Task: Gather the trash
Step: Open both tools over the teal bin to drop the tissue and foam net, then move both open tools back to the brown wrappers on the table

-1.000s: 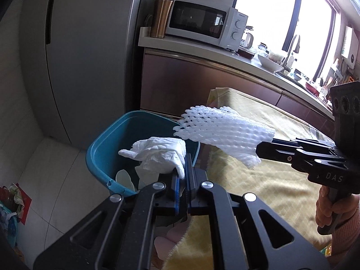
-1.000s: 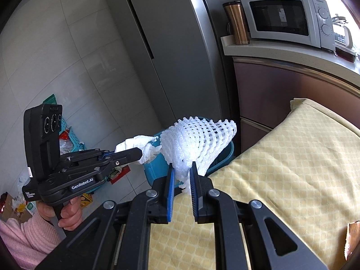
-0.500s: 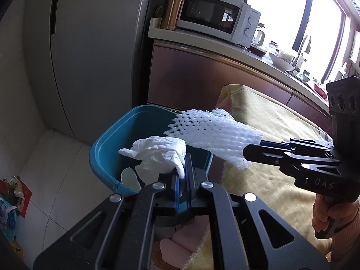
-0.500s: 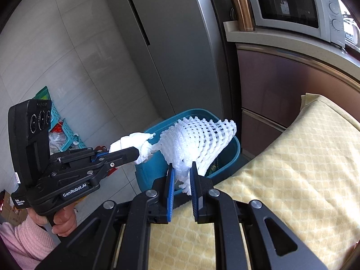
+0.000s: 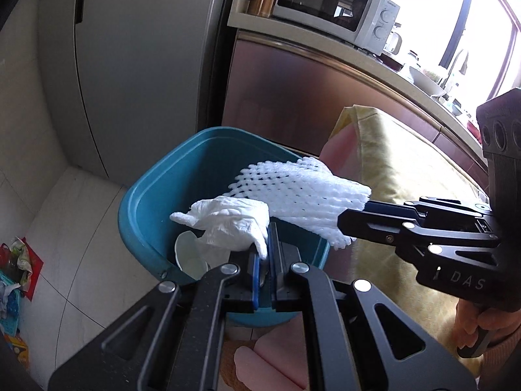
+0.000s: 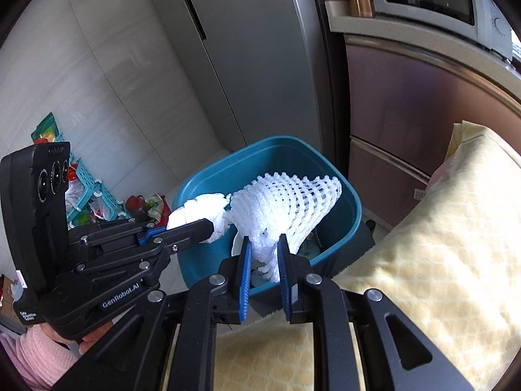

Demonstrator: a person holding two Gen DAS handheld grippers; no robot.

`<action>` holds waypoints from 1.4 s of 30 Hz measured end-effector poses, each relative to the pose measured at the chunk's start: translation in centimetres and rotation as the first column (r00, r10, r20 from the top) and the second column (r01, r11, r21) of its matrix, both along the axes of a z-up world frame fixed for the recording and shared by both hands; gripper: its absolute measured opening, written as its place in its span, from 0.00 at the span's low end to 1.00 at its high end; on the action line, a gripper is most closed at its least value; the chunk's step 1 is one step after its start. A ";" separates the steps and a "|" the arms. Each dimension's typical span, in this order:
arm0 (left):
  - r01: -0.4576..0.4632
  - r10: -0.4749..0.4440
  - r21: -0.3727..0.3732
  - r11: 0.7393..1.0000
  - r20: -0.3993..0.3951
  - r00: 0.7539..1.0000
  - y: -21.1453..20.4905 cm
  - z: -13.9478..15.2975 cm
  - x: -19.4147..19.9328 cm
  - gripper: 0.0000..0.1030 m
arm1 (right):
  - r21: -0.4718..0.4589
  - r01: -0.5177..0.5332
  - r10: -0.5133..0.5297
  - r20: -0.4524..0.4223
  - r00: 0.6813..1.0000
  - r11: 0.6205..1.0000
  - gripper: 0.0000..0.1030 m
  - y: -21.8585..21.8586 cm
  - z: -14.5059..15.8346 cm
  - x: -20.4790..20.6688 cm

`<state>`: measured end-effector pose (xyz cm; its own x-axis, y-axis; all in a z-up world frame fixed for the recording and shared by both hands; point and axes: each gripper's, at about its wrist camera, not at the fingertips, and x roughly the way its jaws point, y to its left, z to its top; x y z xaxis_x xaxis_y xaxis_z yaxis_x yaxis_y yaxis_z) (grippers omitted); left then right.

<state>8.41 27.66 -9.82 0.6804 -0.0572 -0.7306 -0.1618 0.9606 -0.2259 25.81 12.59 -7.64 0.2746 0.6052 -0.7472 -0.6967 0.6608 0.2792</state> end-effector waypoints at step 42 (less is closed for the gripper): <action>0.322 -0.328 0.062 0.945 0.188 0.926 -12.7 4.9 -3.4 0.46 | 0.219 0.254 -0.278 0.083 0.957 0.942 0.43 -18.5 5.0 -8.2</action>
